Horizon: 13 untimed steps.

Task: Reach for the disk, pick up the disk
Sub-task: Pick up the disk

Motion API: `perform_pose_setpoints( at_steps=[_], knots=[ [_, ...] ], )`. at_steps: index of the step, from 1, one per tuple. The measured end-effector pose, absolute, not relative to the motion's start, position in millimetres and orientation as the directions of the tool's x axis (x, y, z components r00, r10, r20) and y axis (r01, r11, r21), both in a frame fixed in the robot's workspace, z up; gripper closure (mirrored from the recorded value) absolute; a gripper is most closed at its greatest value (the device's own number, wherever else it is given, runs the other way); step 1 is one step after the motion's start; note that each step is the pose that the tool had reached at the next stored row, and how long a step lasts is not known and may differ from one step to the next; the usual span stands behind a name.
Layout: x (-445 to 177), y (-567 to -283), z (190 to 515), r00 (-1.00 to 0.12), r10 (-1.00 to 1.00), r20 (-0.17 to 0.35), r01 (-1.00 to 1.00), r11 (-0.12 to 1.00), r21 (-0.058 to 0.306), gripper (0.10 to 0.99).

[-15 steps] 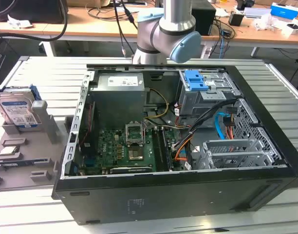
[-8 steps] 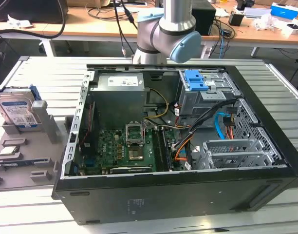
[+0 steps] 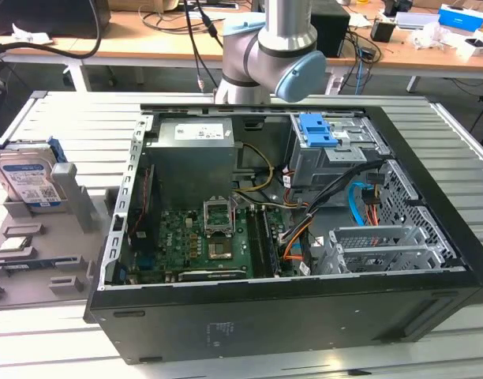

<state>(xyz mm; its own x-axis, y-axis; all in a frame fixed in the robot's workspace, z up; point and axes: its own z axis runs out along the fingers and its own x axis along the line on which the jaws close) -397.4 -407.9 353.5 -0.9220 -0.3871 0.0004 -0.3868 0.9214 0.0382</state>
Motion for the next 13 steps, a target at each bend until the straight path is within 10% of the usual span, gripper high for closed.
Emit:
perform_pose_setpoints(
  at_steps=[13],
  knots=[
    [-397.3, -407.9, 353.5, -0.783, -0.622, 0.000, -0.621, 0.783, 0.038, 0.980]
  ],
)
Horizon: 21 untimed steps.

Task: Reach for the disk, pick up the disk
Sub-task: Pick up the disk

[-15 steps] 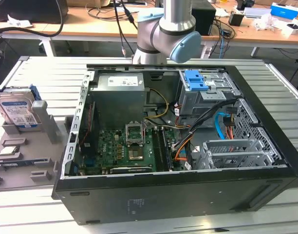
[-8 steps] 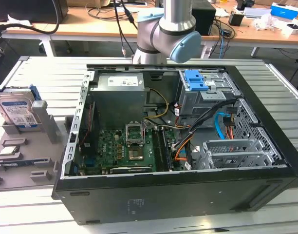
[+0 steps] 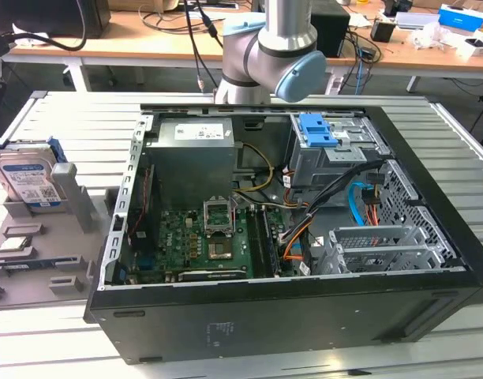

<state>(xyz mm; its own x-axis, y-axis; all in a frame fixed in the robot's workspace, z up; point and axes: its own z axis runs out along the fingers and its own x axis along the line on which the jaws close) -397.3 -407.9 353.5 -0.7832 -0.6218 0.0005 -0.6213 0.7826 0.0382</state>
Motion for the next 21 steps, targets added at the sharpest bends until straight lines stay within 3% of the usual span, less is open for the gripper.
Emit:
perform_pose_setpoints(
  at_steps=[21],
  knots=[
    [-397.4, -407.9, 353.5, -0.524, -0.852, 0.000, -0.851, 0.524, 0.038, 0.980]
  ],
)
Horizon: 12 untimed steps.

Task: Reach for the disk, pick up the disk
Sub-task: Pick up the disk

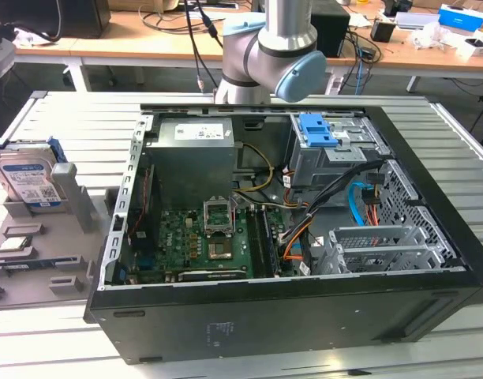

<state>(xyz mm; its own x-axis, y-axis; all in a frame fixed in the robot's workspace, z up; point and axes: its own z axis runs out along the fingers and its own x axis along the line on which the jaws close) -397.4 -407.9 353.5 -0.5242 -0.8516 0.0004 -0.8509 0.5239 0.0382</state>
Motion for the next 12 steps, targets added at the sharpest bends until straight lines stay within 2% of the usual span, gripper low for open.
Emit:
perform_pose_setpoints(
  at_steps=[8, 12],
  knots=[
    [-397.4, -407.9, 353.6, -0.367, -0.930, 0.000, -0.930, 0.366, 0.038, 0.980],
    [-397.3, -407.9, 353.5, -0.323, -0.946, 0.000, -0.946, 0.323, 0.038, 0.980]
  ],
)
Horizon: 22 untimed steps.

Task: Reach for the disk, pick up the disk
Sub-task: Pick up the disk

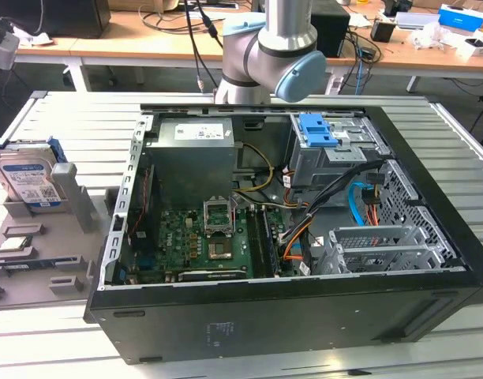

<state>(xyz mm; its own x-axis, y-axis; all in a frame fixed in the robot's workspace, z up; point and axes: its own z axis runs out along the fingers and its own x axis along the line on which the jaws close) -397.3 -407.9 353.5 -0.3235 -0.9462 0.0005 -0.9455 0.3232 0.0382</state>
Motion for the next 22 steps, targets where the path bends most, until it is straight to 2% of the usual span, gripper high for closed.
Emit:
perform_pose_setpoints(
  at_steps=[22],
  knots=[
    [-397.4, -407.9, 353.6, -0.021, -1.000, 0.001, -0.999, 0.021, 0.038, 0.980]
  ],
)
